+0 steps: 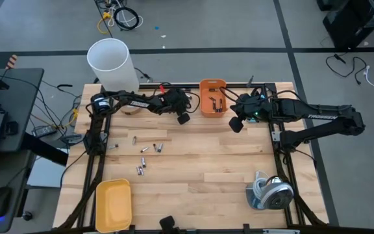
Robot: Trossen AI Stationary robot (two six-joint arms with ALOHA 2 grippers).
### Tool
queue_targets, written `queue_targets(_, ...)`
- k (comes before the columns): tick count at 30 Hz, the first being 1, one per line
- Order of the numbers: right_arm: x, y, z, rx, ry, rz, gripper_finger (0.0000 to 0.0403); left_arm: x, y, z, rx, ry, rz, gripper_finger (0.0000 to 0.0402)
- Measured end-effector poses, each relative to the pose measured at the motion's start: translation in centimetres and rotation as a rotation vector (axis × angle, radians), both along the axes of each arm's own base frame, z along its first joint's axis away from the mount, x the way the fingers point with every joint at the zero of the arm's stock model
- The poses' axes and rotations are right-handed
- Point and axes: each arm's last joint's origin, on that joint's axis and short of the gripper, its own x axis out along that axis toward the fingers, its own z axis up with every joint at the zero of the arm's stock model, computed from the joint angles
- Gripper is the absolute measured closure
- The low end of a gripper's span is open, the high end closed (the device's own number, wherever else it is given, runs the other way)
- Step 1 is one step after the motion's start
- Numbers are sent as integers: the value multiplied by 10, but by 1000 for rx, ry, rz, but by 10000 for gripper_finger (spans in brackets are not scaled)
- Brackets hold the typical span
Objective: Sort batteries
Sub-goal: Put the black battery into the orange bin
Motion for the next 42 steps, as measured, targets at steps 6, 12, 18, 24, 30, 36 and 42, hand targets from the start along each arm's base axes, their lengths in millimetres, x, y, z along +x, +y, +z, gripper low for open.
queue_targets(6, 0, 0, 0, -5, 4, 5, 403, -4, 6, 0, 24, 19, 27, 391)
queue_targets(12, 0, 0, 0, -11, 10, 12, 403, -4, 5, 2, 29, 14, 29, 391)
queue_targets(18, 0, 0, 0, -11, 10, 12, 403, -6, 1, 22, -3, -44, -19, 401)
queue_targets(24, 0, 0, 0, -11, 10, 12, 403, -8, -4, 48, -48, -130, -91, 401)
queue_targets(30, 0, 0, 0, -11, 10, 12, 403, -13, 4, 50, 12, -84, -144, 386)
queue_targets(36, 0, 1, 0, 8, 7, 31, 403, -34, 25, 43, -93, -25, -165, 310)
queue_targets(42, 0, 1, 0, 9, 7, 33, 403, -38, 28, 41, -90, 6, -274, 234)
